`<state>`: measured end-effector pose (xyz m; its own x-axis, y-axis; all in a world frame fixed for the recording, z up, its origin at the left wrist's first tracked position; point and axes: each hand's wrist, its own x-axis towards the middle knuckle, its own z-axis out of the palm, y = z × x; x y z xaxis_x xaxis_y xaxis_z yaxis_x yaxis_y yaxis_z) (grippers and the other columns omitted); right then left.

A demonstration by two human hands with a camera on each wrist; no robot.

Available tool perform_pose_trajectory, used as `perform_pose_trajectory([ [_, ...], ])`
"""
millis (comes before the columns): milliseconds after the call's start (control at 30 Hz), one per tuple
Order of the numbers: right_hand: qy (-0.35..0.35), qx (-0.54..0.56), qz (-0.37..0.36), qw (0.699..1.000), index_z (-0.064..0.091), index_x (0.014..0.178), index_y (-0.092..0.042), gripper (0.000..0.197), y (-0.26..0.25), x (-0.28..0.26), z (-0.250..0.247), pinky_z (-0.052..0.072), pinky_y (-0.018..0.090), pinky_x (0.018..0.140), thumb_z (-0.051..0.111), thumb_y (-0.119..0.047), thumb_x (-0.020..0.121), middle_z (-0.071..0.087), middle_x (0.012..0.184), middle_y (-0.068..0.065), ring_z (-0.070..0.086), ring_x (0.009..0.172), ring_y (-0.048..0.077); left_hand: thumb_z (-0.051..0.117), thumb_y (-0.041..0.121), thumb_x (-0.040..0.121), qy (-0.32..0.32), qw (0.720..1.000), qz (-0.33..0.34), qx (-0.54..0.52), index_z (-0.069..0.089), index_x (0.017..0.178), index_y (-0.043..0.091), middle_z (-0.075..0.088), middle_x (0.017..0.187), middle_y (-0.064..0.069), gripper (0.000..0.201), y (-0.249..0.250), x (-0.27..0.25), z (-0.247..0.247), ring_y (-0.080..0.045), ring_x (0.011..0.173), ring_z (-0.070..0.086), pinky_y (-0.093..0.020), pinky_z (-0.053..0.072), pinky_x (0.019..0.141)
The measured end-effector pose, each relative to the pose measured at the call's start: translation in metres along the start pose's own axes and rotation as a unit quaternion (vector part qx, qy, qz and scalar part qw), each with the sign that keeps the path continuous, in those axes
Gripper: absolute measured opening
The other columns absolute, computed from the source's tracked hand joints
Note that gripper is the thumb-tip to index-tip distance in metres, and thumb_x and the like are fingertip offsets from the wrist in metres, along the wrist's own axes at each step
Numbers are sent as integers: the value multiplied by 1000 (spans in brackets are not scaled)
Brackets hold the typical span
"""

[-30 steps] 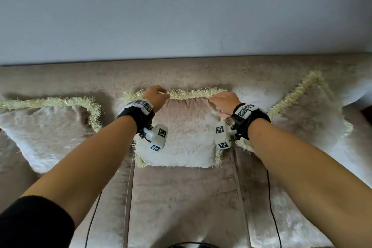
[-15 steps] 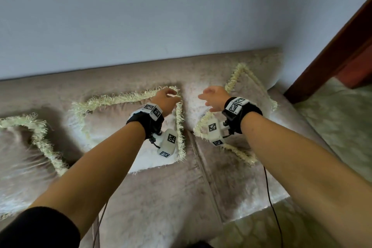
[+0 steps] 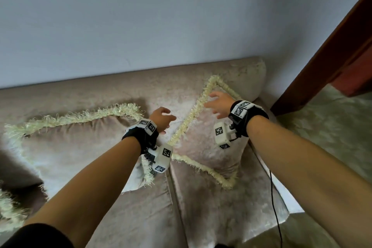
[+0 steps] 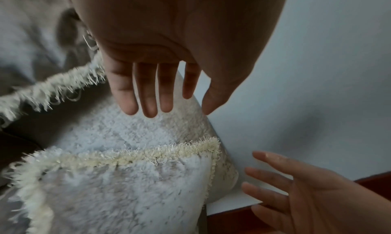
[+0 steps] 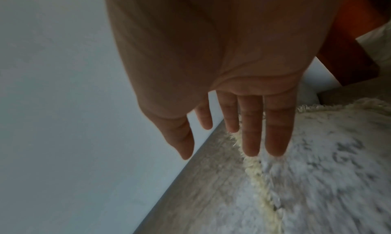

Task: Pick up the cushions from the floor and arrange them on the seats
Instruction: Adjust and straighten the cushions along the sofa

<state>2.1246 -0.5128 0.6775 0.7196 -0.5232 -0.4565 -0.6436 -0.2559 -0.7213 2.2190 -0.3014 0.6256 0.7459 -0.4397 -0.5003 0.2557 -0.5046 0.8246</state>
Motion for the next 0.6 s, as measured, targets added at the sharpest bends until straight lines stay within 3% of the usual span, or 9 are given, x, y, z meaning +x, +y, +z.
perform_pose_trajectory([
  [67, -8, 5, 1, 1000, 47, 138, -19, 53, 19, 41, -31, 55, 42, 84, 69, -24, 90, 57, 121, 10, 63, 100, 32, 65, 23, 88, 24, 1000, -15, -10, 52, 126, 17, 63, 103, -13, 41, 7, 28, 31, -25, 83, 60, -33, 49, 65],
  [133, -23, -15, 22, 999, 46, 138, -19, 52, 38, 72, -59, 55, 44, 87, 68, -24, 90, 56, 122, 11, 61, 105, 33, 65, 22, 88, 41, 998, -40, -13, 51, 128, 16, 64, 105, -14, 43, 12, 51, 61, -27, 86, 61, -33, 50, 63],
  [233, -30, -61, 33, 997, 49, 135, -17, 51, 59, 111, -95, 55, 44, 86, 68, -28, 89, 57, 121, 10, 62, 102, 33, 65, 23, 88, 47, 996, -75, -22, 49, 131, 17, 64, 112, -16, 46, 17, 81, 100, -29, 91, 62, -36, 52, 70],
  [300, -21, -106, 3, 994, 56, 128, -9, 45, 59, 132, -110, 54, 44, 81, 66, -27, 88, 62, 124, 16, 64, 96, 36, 65, 23, 88, 58, 993, -94, -34, 47, 133, 16, 64, 113, -19, 48, 18, 99, 117, -32, 95, 63, -38, 53, 73],
  [333, -18, -129, -19, 991, 58, 124, -6, 42, 58, 142, -114, 53, 44, 84, 65, -28, 90, 63, 122, 17, 64, 98, 35, 65, 22, 88, 62, 992, -104, -40, 47, 134, 16, 63, 113, -20, 50, 17, 107, 124, -33, 98, 63, -39, 53, 74],
  [433, -23, -174, -57, 983, 58, 125, -15, 39, 55, 168, -118, 52, 38, 91, 63, -30, 89, 63, 117, 7, 60, 98, 25, 65, 20, 88, 76, 987, -128, -57, 47, 134, 14, 62, 105, -18, 50, 10, 127, 139, -33, 93, 62, -36, 51, 65],
  [533, -28, -210, -122, 970, 47, 140, -24, 58, 48, 197, -104, 48, 39, 99, 65, -27, 86, 53, 139, 4, 56, 118, 26, 65, 19, 88, 98, 982, -146, -69, 48, 133, 15, 63, 105, -18, 48, -3, 135, 142, -29, 85, 59, -33, 49, 62],
  [600, -41, -235, -161, 958, 33, 149, -34, 75, 46, 214, -87, 38, 43, 111, 70, -30, 84, 31, 157, 5, 37, 140, 28, 64, 19, 89, 111, 977, -162, -81, 47, 134, 16, 64, 109, -19, 49, -16, 136, 139, -29, 87, 60, -34, 50, 66],
])
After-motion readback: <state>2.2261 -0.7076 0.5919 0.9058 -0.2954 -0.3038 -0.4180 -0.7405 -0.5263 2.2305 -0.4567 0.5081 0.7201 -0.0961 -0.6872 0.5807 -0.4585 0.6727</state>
